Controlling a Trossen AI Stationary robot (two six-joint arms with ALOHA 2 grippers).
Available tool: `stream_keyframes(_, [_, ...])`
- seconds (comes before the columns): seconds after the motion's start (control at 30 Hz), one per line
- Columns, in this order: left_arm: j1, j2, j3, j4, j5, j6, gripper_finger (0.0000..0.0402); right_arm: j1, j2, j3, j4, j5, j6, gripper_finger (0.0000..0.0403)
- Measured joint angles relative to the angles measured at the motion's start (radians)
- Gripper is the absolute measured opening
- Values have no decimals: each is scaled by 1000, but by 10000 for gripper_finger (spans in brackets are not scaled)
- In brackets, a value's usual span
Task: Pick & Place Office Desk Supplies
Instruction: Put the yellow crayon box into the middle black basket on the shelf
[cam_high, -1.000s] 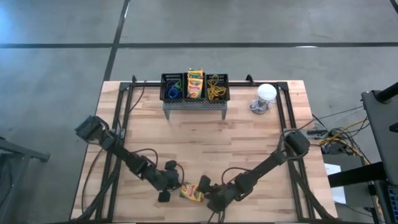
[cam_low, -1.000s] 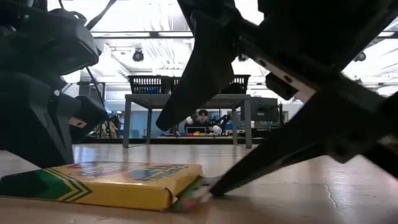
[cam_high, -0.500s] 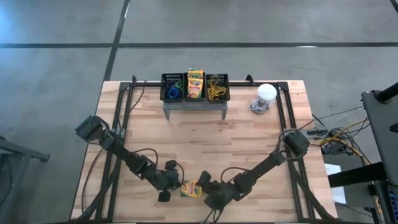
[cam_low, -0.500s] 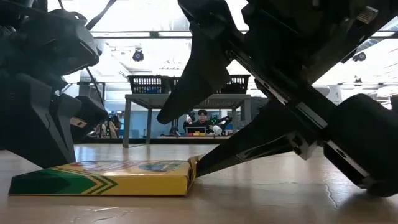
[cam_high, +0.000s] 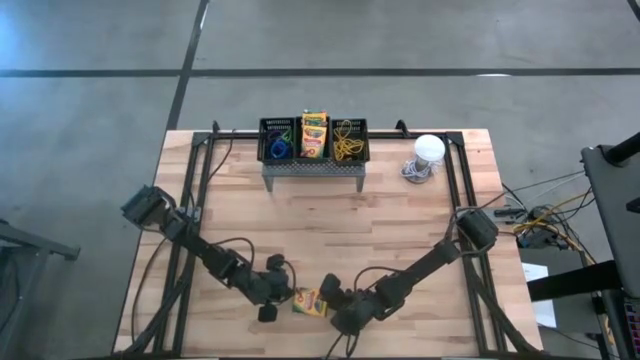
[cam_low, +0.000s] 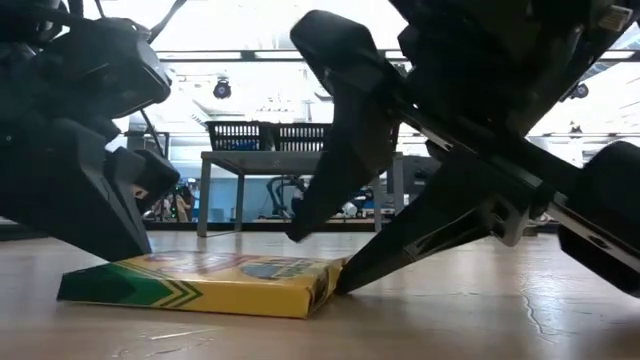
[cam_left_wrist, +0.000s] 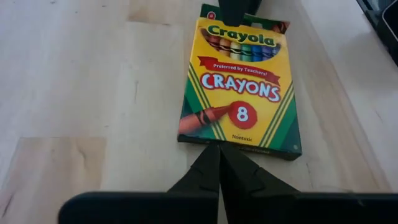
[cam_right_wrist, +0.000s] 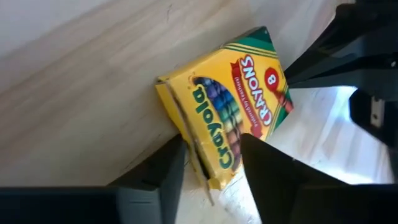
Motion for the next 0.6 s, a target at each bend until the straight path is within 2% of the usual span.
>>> stream_keyframes(0.23, [1,0,0,-6,0,0,6,4,-2,-5,-22,-3,77,65])
stream_keyframes(0.37, [1,-6,0,-17,0,0,6,12,-21,3,-95,0,105,17])
stream_keyframes(0.5, [12,-74,0,-79,-10,14,6,18,-52,19,-164,-1,108,10])
stream_keyframes(0.6, [22,-153,1,-102,-48,64,6,22,-90,39,-211,-3,48,9])
